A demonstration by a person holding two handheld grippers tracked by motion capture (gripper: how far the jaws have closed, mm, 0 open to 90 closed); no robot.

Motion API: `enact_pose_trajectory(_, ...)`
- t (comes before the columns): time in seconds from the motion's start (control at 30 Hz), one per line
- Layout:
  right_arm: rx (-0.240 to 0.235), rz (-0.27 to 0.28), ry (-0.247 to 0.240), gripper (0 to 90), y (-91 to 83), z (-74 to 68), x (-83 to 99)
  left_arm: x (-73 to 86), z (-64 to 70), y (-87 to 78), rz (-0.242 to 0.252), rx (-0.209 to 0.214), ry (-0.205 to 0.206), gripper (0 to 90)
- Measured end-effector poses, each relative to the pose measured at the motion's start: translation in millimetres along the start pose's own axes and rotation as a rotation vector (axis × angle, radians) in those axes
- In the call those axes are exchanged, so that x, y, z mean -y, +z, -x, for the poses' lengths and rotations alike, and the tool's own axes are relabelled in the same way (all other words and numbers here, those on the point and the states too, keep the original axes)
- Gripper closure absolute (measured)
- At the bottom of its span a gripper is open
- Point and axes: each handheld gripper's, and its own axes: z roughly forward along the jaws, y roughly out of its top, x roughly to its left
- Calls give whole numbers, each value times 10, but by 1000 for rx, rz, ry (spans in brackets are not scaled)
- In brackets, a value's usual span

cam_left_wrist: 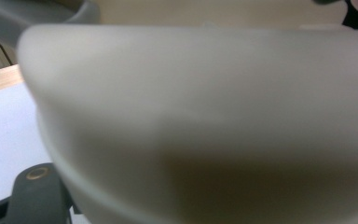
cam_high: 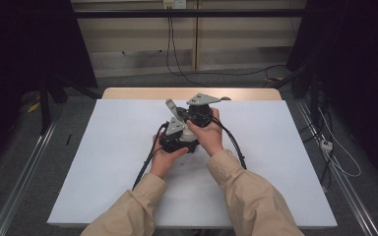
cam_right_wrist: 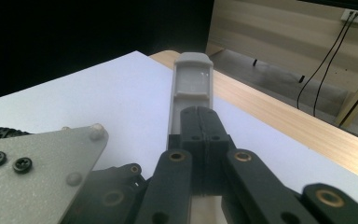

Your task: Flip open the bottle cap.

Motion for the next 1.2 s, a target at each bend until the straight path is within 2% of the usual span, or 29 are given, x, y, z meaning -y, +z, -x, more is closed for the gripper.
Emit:
enact_pose_trajectory(0.23, -2, -7, 4, 900, 21, -4, 8, 0, -6, -1, 0, 12, 0, 187)
enact_pose_trajectory(0.27, -2, -8, 4, 900, 20, -3, 8, 0, 0, 0, 0, 0, 0, 187)
enact_pose_trajectory(0.43, -1, -11, 6, 900, 19, -2, 7, -2, 3, -2, -1, -6, 6, 188)
enact_pose_trajectory(0.67, 7, -34, -21, 900, 33, -22, -7, -2, 4, -3, -2, -6, 6, 187)
enact_pose_trajectory(1.2, 1, -35, -15, 900, 31, -22, -8, -2, 6, -5, 0, -5, 4, 184)
